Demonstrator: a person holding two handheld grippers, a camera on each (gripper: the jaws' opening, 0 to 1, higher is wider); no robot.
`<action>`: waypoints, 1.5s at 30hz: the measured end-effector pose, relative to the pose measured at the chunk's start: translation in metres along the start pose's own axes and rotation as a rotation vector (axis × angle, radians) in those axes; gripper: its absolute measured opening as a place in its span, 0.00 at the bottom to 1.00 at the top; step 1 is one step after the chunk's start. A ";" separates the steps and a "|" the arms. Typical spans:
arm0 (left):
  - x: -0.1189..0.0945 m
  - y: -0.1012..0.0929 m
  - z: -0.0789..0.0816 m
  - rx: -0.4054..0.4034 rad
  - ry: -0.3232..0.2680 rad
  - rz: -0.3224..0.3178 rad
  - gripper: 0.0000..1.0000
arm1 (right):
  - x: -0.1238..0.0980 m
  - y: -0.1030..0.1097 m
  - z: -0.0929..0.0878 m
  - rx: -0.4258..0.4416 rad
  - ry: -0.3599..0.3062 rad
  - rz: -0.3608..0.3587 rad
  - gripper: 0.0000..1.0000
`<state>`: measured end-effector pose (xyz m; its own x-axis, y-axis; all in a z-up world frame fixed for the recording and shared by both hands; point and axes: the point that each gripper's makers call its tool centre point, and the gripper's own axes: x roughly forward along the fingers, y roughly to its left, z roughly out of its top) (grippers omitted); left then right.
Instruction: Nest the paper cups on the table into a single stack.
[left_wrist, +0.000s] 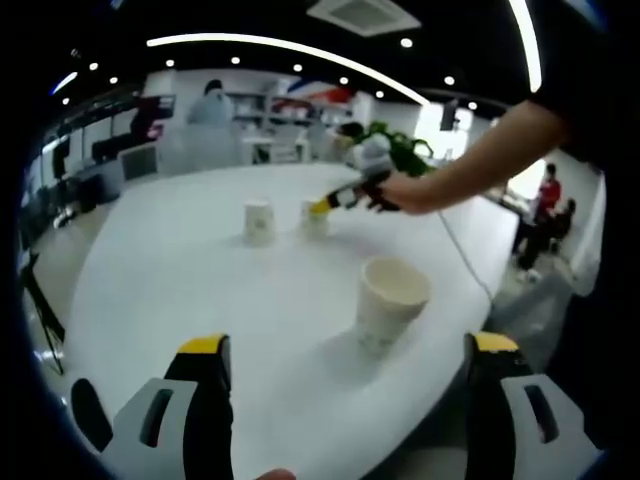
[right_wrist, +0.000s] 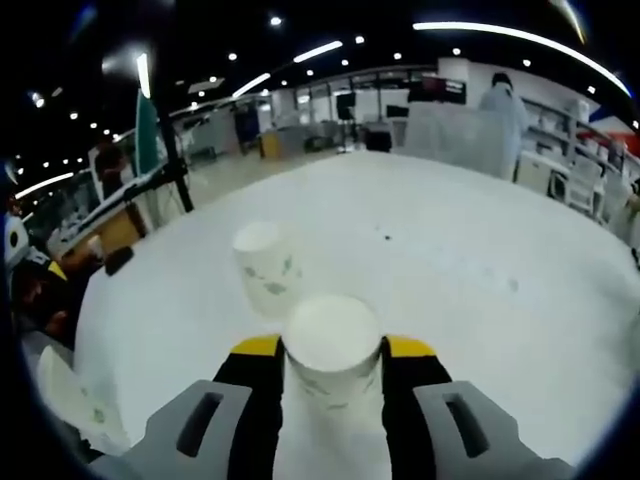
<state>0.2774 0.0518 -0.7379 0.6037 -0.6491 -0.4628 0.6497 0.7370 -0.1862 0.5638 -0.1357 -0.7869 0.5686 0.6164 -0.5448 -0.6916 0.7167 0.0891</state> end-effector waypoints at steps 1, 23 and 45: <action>0.000 0.000 0.001 0.002 -0.001 0.000 0.97 | 0.000 0.001 0.001 0.001 -0.004 0.003 0.34; 0.000 -0.006 0.013 0.020 -0.040 -0.026 0.97 | -0.044 0.011 0.022 0.050 -0.075 -0.020 0.33; 0.003 -0.034 0.031 0.080 -0.077 -0.139 0.97 | -0.119 0.058 0.044 0.096 -0.199 -0.010 0.33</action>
<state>0.2714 0.0185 -0.7057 0.5373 -0.7585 -0.3688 0.7621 0.6239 -0.1729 0.4761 -0.1529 -0.6802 0.6585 0.6544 -0.3717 -0.6451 0.7451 0.1690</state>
